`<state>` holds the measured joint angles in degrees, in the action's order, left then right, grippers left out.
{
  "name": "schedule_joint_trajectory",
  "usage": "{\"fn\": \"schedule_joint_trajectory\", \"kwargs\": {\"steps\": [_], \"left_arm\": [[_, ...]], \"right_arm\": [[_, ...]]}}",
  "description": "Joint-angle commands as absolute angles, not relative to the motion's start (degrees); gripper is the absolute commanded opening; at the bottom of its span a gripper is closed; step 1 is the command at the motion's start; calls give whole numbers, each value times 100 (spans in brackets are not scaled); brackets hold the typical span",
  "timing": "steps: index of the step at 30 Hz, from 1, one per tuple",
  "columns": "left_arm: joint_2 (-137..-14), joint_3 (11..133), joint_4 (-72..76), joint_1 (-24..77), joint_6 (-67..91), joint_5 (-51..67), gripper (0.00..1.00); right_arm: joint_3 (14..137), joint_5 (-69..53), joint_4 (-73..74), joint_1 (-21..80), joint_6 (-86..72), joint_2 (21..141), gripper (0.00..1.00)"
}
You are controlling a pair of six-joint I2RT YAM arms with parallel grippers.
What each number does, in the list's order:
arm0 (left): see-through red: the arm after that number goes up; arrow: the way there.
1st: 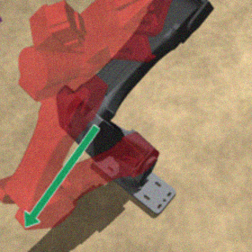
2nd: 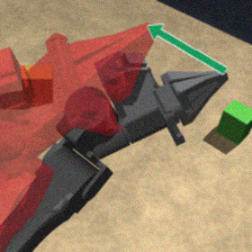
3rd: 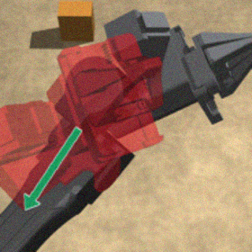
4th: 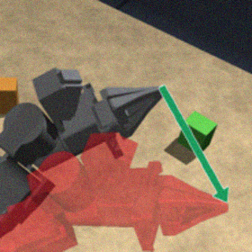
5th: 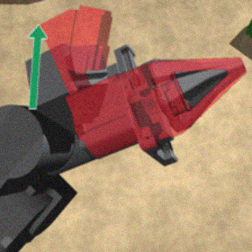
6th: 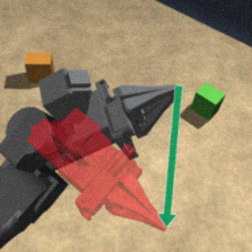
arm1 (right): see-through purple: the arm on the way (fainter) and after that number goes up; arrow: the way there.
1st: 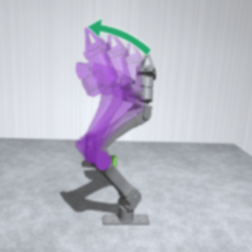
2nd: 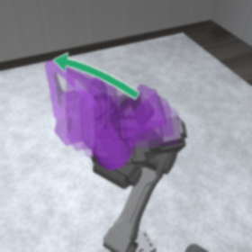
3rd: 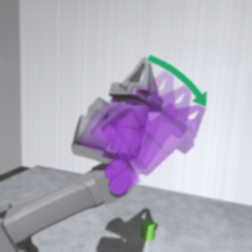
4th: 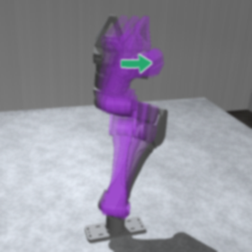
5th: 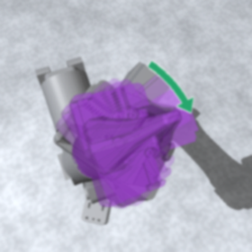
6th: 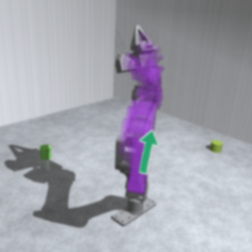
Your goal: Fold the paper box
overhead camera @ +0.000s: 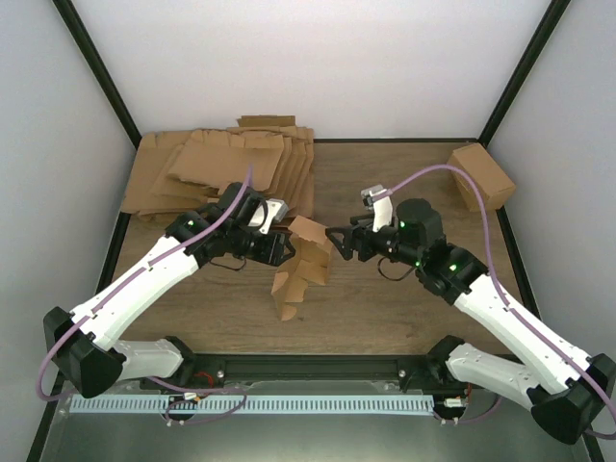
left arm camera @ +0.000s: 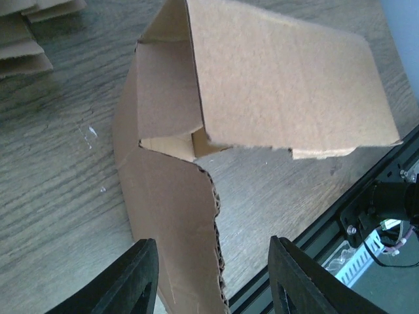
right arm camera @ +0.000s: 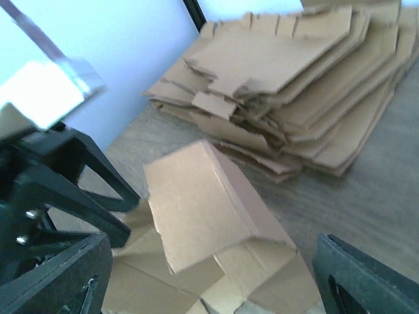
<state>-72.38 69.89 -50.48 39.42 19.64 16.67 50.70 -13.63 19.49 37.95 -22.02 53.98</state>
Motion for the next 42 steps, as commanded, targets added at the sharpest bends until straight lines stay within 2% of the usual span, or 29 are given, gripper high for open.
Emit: {"fn": "schedule_joint_trajectory", "kwargs": {"steps": [1,6,9,12,19,26,32,34,37,42], "left_arm": [[-7172,7063,-5290,3945,1779,1773,48],[-7162,6965,-5233,3967,1761,1887,40],[-7150,6909,-5203,3977,1771,1822,30],[-7129,6867,-5204,3979,1778,1723,22],[-7084,6864,-5212,3975,1698,1661,18],[-7125,6894,-5197,3974,1613,1685,15],[-7172,6892,-5153,3977,1591,1706,11],[-7176,6887,-5140,3977,1591,1714,9],[-7166,6899,-5163,3976,1576,1685,8],[-7154,6920,-5225,3981,1539,1629,8]], "right_arm": [[5859,-1439,2376,3762,-1341,5534,87],[6849,-1251,3140,3874,-833,6598,79],[7063,-574,3372,4225,-584,7027,78],[7161,-381,3496,4388,-482,7333,71],[7093,-67,3597,4736,-186,7721,62],[6942,1204,3650,5407,112,7825,61],[6829,1730,3594,5944,333,7916,60],[6800,1758,3545,5971,287,7882,62],[6753,1793,3413,5969,252,7739,73],[6776,1750,3253,5971,206,7429,73]]}}
